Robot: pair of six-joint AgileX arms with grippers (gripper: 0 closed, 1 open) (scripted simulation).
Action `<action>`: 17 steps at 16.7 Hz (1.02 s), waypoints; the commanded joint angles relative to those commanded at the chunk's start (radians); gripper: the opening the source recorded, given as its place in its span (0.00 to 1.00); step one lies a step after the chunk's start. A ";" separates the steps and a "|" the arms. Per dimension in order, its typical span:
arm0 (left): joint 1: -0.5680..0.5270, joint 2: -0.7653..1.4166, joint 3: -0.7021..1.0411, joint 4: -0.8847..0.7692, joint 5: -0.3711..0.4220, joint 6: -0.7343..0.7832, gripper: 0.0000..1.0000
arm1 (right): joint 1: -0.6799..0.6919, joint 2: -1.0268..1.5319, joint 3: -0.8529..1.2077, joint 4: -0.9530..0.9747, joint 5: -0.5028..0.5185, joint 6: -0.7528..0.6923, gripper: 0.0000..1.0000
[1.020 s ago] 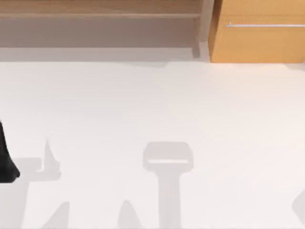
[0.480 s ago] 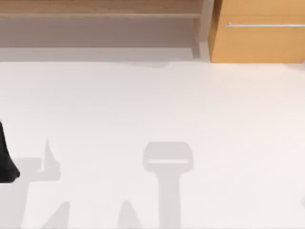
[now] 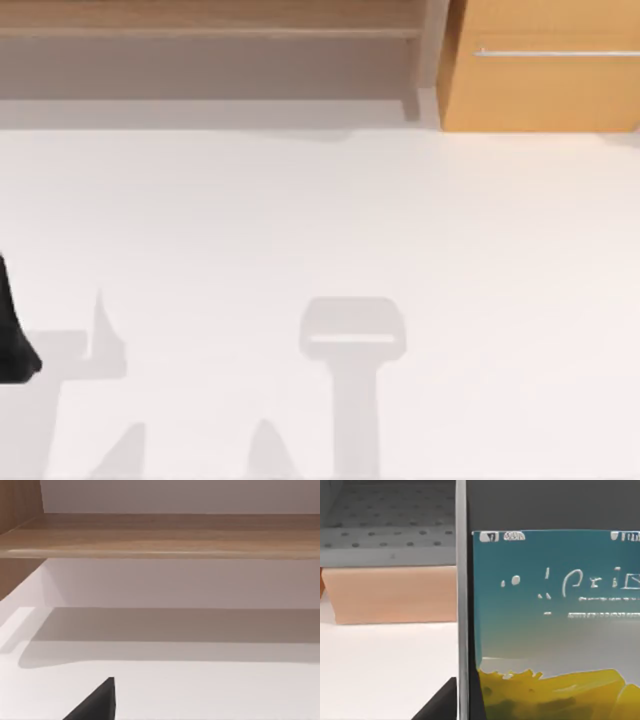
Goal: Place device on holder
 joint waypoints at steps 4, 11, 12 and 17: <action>0.000 0.000 0.000 0.000 0.000 0.000 1.00 | 0.000 0.000 0.000 0.000 0.000 0.000 0.45; 0.000 0.000 0.000 0.000 0.000 0.000 1.00 | 0.000 0.000 0.000 0.000 0.000 0.000 0.98; 0.000 0.000 0.000 0.000 0.000 0.000 1.00 | 0.000 0.000 0.000 0.000 0.000 0.000 1.00; 0.000 0.000 0.000 0.000 0.000 0.000 1.00 | 0.000 0.000 0.000 0.000 0.000 0.000 1.00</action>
